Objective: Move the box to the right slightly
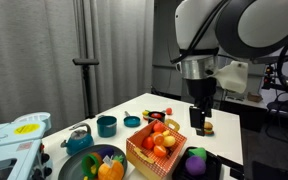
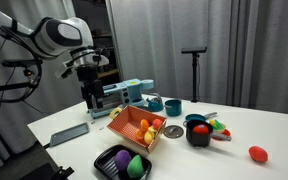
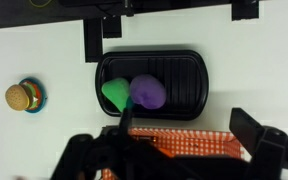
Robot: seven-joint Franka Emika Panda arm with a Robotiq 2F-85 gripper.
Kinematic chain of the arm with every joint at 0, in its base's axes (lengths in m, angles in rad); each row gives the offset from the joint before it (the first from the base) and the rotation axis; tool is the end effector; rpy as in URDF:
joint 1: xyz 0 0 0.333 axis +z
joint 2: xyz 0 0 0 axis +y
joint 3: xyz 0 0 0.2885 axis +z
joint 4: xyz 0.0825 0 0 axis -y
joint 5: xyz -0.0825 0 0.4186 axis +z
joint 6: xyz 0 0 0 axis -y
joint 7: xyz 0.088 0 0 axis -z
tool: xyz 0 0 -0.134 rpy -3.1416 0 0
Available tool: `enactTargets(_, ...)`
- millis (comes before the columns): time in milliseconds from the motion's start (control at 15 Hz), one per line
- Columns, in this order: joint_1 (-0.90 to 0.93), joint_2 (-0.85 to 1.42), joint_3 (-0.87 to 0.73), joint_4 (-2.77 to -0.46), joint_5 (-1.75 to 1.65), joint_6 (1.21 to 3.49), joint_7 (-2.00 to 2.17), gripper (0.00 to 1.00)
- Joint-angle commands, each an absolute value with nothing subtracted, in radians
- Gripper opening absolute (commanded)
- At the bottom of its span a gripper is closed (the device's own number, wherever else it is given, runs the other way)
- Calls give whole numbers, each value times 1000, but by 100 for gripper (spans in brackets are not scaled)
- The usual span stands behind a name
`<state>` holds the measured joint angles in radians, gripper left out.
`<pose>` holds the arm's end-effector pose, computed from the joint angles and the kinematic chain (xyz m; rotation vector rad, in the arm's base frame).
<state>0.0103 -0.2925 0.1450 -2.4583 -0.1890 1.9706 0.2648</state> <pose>0.4475 0.0497 0.3189 2.8888 -0.0411 -0.2218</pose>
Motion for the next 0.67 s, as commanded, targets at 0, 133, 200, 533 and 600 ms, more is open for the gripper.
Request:
enactTargets(0, -29, -238, 106, -2441, -219, 2057, 358, 100)
enactTargets(133, -48, -198, 89, -2424, -230, 2096, 402, 100)
enactTargets(200, -61, -184, 72, -2417, -232, 2113, 405, 100)
enactTargets(533, -83, -58, 28, -2325, -258, 2154, 430, 100)
enactTargets(600, -79, -34, 21, -2300, -258, 2149, 431, 100)
